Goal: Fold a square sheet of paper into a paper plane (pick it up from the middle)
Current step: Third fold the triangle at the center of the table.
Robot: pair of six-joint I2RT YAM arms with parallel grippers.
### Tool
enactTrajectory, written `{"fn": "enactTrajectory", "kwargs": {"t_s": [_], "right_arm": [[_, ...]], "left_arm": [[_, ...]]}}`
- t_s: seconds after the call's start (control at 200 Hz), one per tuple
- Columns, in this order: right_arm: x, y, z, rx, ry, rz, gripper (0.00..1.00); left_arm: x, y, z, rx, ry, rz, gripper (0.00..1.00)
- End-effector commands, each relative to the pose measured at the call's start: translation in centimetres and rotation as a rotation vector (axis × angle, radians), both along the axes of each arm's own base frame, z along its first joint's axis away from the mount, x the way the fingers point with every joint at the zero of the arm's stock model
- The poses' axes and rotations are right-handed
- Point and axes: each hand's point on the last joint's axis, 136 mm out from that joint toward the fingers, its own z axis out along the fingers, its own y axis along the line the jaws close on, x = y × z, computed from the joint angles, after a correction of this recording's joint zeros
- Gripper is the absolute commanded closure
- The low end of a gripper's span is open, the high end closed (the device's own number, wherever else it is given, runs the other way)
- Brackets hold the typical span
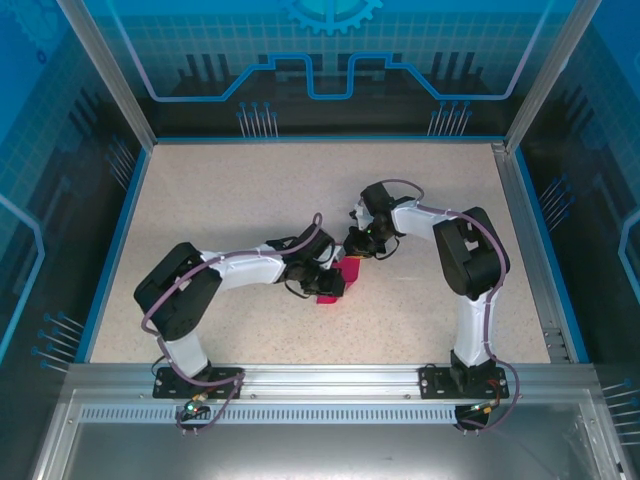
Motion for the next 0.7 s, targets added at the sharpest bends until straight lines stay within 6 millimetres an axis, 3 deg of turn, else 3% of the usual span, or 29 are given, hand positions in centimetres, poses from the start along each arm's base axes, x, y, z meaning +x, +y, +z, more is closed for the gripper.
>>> {"fn": "enactTrajectory", "kwargs": {"t_s": [0.0,0.315,0.54,0.695], "right_arm": [[-1.7,-1.2,-1.9,-0.081,0.064,0.012,0.85],[-1.7,-1.1,-2.0,-0.074,0.073,0.012,0.85],[-1.9,-1.0,-2.1,-0.075,0.078,0.026,0.85],[-2.3,-1.3,-2.8,-0.095,0.086,0.046,0.85]], "left_arm": [[0.0,0.6,-0.3,-0.064,0.083,0.087,0.87],[0.1,0.8,-1.6,-0.122,0.138,0.137,0.85],[1.0,0.2,1.6,-0.142,0.061,0.08,0.84],[2.0,1.4,1.5,-0.074,0.029,0.084,0.85]]}}
